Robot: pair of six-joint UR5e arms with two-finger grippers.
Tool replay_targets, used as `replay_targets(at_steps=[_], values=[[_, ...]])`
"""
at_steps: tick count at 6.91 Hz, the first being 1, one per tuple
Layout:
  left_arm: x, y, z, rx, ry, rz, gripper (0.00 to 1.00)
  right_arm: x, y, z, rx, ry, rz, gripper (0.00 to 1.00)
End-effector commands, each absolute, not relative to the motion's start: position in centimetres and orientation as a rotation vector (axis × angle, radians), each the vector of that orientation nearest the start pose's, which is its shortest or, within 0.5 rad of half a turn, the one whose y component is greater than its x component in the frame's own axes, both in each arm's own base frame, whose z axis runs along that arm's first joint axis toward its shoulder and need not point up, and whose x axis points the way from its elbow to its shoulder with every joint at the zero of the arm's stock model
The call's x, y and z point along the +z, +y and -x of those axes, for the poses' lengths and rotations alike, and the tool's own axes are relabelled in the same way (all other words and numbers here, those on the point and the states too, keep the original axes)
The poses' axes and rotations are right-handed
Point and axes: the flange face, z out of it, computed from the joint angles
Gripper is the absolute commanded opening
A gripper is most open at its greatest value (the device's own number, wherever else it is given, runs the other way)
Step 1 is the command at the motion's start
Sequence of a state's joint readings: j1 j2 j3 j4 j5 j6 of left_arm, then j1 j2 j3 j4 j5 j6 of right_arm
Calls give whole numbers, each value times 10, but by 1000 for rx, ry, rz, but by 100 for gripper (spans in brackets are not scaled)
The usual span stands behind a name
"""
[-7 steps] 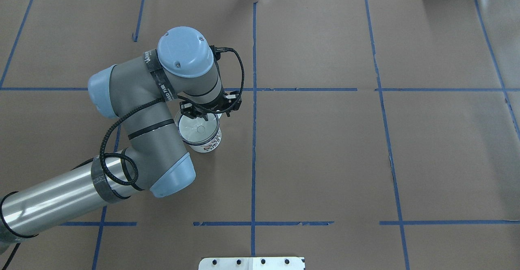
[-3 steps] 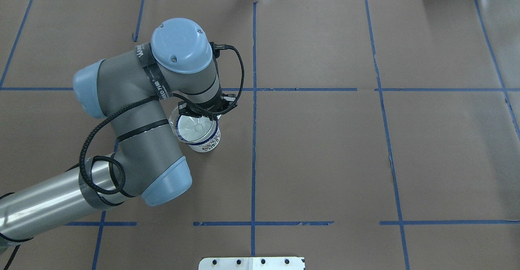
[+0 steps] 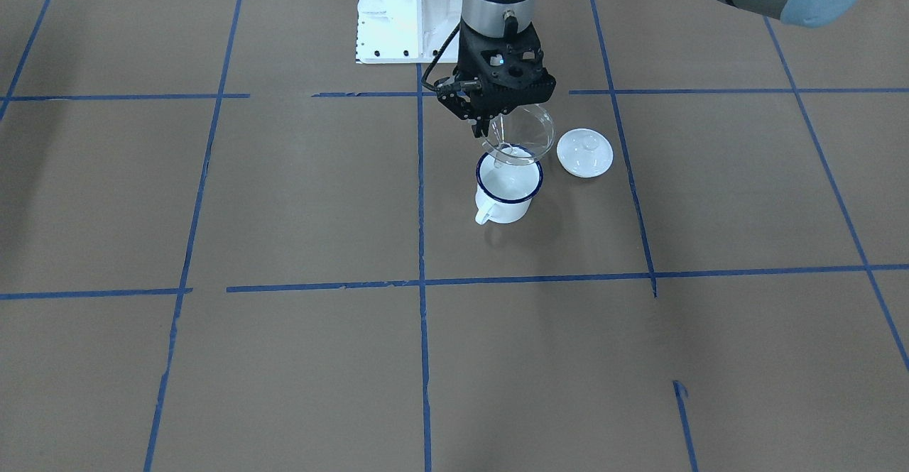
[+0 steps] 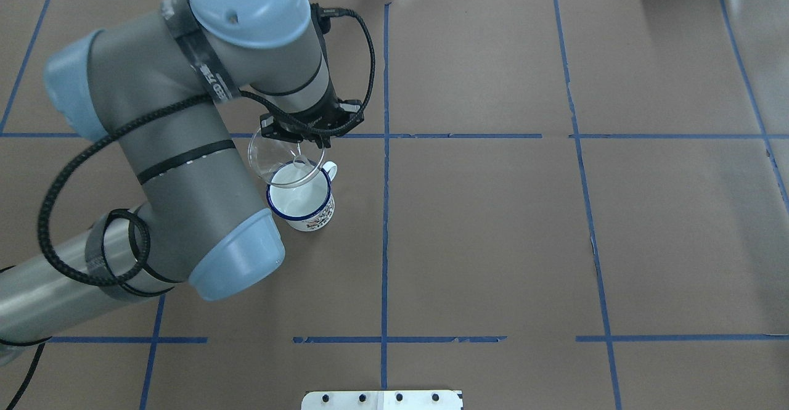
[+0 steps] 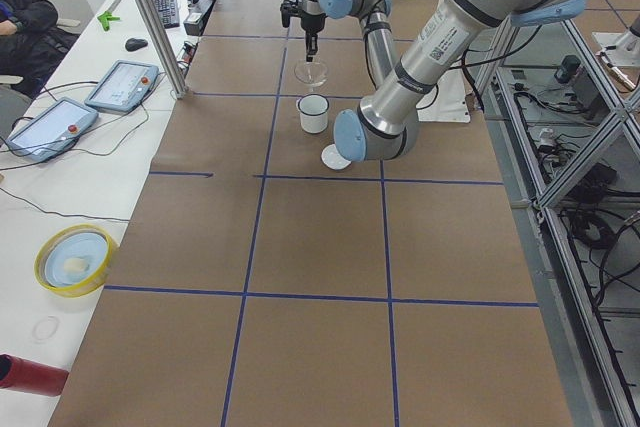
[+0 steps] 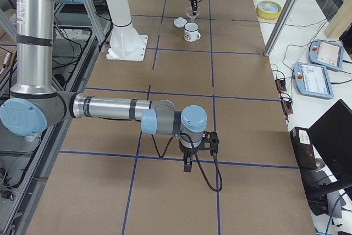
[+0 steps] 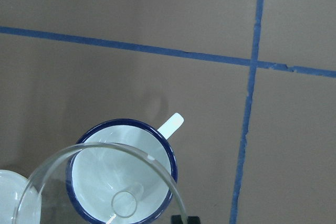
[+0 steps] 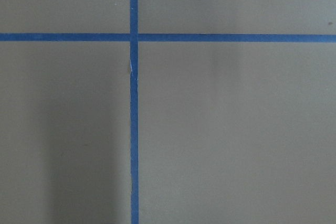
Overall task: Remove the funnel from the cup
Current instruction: 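Lift the glass funnel up out of the mug with the left gripper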
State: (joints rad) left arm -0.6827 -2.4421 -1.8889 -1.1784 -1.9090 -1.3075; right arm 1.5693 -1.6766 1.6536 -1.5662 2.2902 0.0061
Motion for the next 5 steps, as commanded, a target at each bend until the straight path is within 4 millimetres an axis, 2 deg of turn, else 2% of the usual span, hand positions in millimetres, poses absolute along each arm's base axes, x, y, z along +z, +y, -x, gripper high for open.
replay_targets(at_steps=[1, 2, 4, 5], values=[[51, -495, -361, -639, 951, -117, 0, 671, -446, -67, 11, -719, 20, 100], [71, -513, -359, -850, 1052, -168, 0, 671, -446, -67, 11, -719, 20, 100], [126, -590, -370, -1177, 1137, -284, 0, 671, -446, -67, 11, -719, 20, 100], [166, -626, -384, -1323, 1136, -294, 0, 671, -446, -67, 11, -719, 20, 100]])
